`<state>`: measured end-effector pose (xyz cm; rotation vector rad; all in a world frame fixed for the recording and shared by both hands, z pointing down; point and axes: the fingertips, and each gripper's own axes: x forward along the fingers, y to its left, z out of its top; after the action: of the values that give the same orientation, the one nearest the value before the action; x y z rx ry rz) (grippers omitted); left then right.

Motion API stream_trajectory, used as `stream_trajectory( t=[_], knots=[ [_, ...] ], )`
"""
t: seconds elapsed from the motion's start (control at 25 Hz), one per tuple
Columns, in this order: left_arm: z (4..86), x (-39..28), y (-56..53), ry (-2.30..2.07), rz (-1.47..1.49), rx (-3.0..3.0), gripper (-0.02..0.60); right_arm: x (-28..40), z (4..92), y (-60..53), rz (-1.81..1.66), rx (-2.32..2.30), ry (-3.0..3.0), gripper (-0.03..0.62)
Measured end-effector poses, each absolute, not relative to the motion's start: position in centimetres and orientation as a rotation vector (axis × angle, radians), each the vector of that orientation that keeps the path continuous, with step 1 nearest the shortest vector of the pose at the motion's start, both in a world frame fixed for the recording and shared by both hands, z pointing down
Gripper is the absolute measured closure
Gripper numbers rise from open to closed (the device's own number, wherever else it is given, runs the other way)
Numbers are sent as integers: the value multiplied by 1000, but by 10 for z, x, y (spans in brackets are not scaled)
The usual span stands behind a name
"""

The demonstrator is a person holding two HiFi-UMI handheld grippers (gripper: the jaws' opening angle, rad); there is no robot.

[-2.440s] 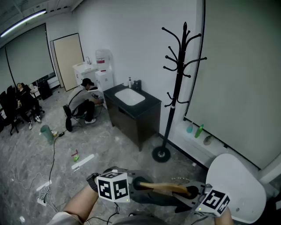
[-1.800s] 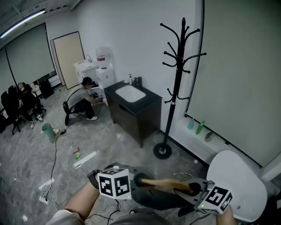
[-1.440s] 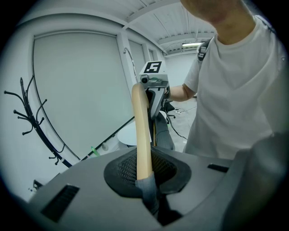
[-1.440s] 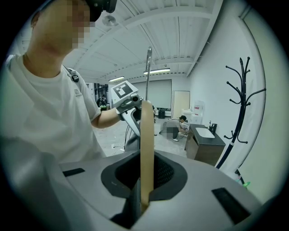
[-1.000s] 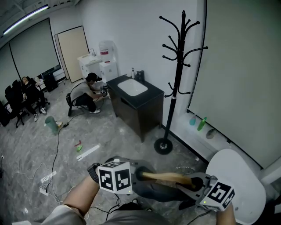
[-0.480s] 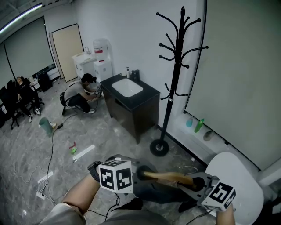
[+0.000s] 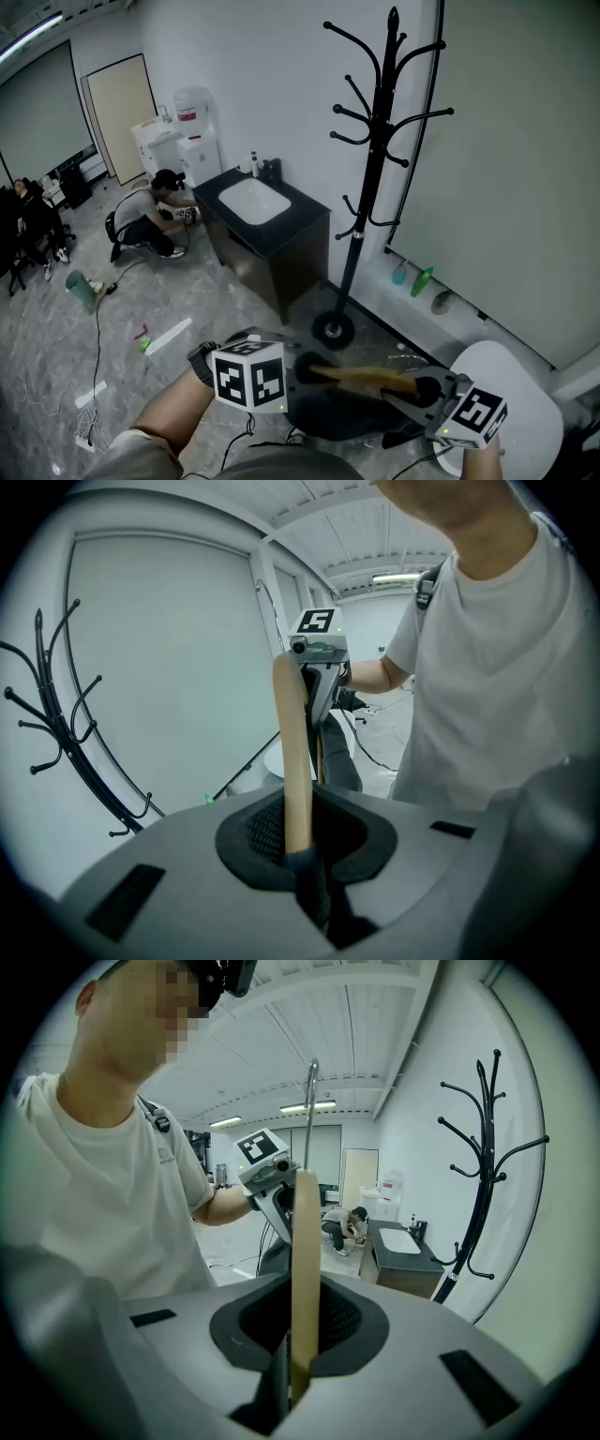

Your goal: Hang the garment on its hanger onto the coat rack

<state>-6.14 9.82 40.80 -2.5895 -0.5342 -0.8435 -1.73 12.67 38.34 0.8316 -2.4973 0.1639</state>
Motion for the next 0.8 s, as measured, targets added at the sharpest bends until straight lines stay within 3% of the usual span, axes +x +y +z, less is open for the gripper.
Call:
stream_trajectory(
  t=[0.44,0.8],
  knots=[
    [408,-31,-6,-529,-829,-2591,548,12,383,23,137,807,-2492,554],
    [420,46,-106,-485,-856,-2654,548,91,394,-81,117,707,-2503,554]
  ],
)
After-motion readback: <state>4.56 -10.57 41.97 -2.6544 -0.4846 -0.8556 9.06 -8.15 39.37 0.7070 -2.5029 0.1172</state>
